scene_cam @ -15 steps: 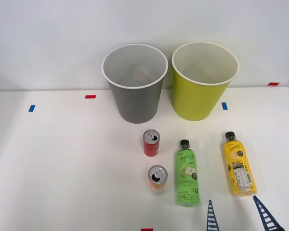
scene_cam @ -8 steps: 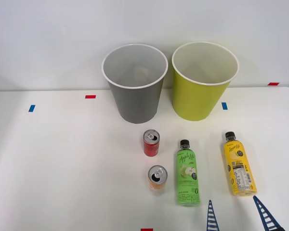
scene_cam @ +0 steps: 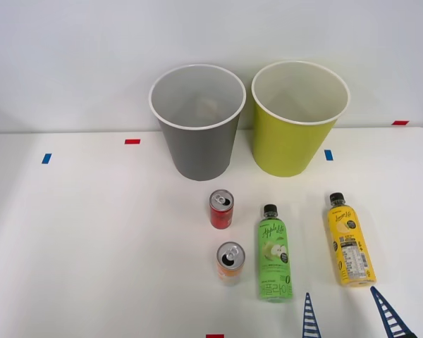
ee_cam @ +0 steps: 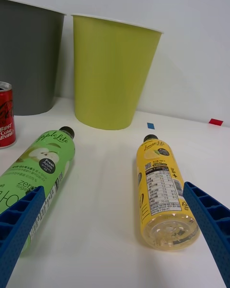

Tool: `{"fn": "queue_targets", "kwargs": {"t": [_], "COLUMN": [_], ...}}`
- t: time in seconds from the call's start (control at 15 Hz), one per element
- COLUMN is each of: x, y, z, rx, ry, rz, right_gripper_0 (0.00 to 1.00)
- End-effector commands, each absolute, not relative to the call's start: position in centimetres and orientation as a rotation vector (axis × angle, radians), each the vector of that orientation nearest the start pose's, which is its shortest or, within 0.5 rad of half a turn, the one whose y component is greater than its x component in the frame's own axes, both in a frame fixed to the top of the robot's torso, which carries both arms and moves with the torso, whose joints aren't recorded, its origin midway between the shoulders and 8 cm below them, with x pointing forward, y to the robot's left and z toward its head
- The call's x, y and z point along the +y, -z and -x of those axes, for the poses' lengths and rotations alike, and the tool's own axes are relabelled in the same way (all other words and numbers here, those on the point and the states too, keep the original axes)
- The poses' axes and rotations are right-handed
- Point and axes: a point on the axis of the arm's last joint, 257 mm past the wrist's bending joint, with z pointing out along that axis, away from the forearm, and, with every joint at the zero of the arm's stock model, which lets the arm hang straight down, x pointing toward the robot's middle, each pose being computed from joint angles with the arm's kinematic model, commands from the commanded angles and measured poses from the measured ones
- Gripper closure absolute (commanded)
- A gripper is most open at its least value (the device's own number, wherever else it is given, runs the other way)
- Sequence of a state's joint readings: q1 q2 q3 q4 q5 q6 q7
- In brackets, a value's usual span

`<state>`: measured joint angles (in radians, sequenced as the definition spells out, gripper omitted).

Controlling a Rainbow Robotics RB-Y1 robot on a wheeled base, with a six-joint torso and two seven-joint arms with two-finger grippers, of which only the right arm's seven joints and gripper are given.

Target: Put cans in the gray bin, plastic bottles in the light green bin

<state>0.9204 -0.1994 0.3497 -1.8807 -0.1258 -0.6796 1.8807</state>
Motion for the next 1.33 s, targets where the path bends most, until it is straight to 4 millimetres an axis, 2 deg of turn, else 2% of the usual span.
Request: {"fn": "queue_targets", "kwargs": {"t": [0.07,1.33], "x": [-20.99,-20.99], "y": [26.49,26.49], "z": [-25.07,-25.07], "rx": [1.491,1.491], "ry": [0.139,0.139], "rz": [0.152,0.152], "right_gripper_0": [0.00,0.00]}}
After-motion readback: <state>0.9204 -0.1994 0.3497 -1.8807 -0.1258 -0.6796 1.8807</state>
